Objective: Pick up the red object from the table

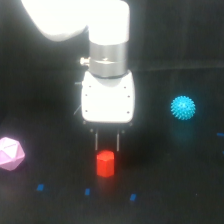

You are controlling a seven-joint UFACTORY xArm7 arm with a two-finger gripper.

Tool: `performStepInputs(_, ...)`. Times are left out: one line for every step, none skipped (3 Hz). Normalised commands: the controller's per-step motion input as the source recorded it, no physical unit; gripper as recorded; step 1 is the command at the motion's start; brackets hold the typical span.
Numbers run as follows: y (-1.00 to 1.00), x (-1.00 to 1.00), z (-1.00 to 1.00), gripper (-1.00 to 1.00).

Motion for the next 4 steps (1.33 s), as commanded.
performStepInputs(0.06,0.01,-1.0,0.55)
performStepInputs(-0.15,1.0,-0.9,-0.9)
performStepInputs(0.71,-1.0,-0.13,-0.36)
performStepInputs(0.32,-0.52,-0.17,0.33)
